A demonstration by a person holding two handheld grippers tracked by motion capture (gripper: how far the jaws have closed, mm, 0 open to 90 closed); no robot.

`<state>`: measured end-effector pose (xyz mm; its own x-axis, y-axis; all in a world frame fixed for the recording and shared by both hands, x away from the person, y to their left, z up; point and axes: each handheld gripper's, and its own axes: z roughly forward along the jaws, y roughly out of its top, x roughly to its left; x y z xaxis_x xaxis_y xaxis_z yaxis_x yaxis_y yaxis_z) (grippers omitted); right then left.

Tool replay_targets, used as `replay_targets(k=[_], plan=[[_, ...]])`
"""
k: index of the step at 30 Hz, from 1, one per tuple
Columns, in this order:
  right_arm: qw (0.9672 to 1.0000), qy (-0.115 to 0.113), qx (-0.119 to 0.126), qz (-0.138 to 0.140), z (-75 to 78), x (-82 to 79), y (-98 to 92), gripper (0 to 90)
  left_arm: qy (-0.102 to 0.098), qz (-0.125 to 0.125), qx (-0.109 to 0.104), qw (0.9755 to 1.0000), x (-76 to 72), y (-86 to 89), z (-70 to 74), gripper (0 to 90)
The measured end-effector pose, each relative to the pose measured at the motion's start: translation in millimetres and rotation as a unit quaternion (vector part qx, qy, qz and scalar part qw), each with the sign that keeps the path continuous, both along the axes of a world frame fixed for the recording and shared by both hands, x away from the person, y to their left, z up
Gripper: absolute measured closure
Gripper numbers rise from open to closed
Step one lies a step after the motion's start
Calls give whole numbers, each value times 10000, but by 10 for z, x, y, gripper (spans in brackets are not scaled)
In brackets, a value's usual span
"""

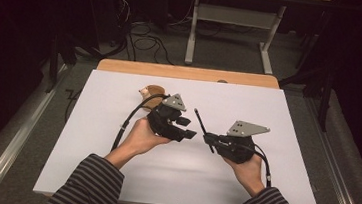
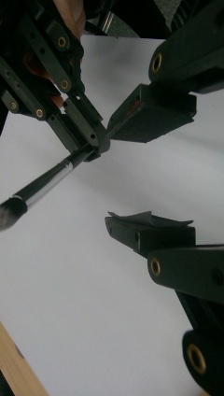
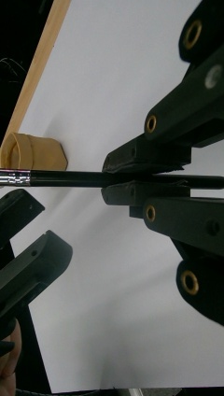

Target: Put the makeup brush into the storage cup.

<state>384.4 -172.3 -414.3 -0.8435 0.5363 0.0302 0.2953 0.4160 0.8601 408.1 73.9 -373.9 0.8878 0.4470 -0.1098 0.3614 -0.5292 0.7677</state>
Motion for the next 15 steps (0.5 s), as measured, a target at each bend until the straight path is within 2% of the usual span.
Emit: replay_targets(k=[7, 10, 15], plan=[[10000, -16, 7, 42, 15, 3, 47, 855, 39, 24, -102, 9999, 5, -40, -39, 580], [10000, -19, 9, 61, 17, 10, 72, 855, 3, 24, -123, 9999, 1, -47, -44, 598], [9999, -15, 26, 96, 13, 16, 115, 855, -38, 27, -276, 9996, -2, -51, -31, 638]])
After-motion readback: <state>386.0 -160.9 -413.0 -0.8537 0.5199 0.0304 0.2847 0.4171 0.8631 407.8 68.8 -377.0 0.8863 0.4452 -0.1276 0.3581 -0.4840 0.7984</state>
